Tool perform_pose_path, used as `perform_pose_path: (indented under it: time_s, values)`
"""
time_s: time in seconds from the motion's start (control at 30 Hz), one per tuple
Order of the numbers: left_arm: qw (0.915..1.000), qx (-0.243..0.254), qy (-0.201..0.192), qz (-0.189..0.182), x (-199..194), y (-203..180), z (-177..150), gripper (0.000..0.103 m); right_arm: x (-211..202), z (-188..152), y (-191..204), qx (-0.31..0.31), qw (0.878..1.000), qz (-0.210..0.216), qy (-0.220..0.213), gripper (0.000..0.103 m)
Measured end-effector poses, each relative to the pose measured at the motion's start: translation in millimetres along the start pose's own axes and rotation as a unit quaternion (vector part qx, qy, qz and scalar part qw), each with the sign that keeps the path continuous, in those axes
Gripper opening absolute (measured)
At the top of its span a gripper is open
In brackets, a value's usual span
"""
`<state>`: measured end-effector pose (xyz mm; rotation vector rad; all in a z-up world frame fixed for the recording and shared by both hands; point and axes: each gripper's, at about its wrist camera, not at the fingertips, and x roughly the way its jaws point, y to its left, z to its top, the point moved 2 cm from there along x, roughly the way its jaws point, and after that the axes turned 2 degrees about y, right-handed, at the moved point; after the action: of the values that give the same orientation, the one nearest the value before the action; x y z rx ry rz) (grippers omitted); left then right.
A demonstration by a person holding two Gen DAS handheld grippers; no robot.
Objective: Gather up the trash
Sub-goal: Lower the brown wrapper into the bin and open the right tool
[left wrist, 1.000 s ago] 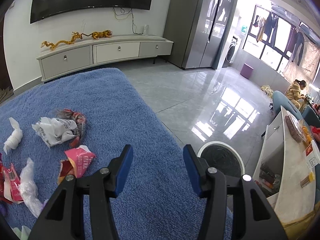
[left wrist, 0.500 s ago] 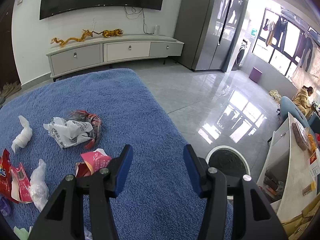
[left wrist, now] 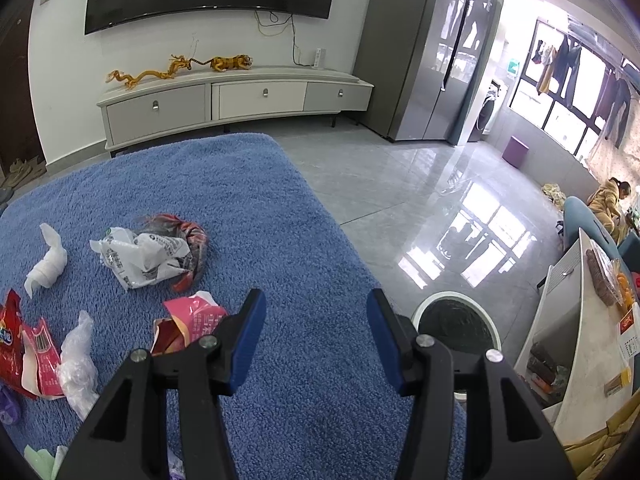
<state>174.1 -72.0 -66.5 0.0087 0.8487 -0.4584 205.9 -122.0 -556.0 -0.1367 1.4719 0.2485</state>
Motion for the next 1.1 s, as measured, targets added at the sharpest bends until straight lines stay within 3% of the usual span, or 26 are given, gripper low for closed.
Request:
perform_pose_path:
  time_s: [0.2,0.47,0.53,0.73,0.87,1.0,1.1]
  values:
    - [0.9999,-0.004,-0.010,-0.006,-12,1,-2,0.051,-47,16,-13,0.055,0.997,0.032,-0.050,0.018]
    - [0.9993,-0.002,-0.033,-0.018,-39,-2,-7,0.051,-161,39,-37,0.084,0.981,-0.003,-0.173,0.017]
    - [0.9990,-0.006,-0.039,-0.022,-46,-2,-6,0.051,-180,29,-48,0.094,0.976,-0.014,-0.196,0.017]
    - [0.9976,-0.010,-0.059,-0.035,-71,-1,-8,0.051,-257,16,-68,0.134,0.952,-0.040,-0.273,0.017]
    - [0.9961,-0.012,-0.075,-0.044,-91,1,-10,0.051,-308,-10,-84,0.193,0.926,-0.050,-0.321,0.017]
    - [0.9947,-0.015,-0.087,-0.053,-105,3,-15,0.051,-337,-51,-100,0.262,0.902,-0.057,-0.339,0.018]
    - [0.9941,-0.018,-0.093,-0.054,-115,8,-20,0.051,-358,-79,-118,0.308,0.893,-0.067,-0.322,0.023]
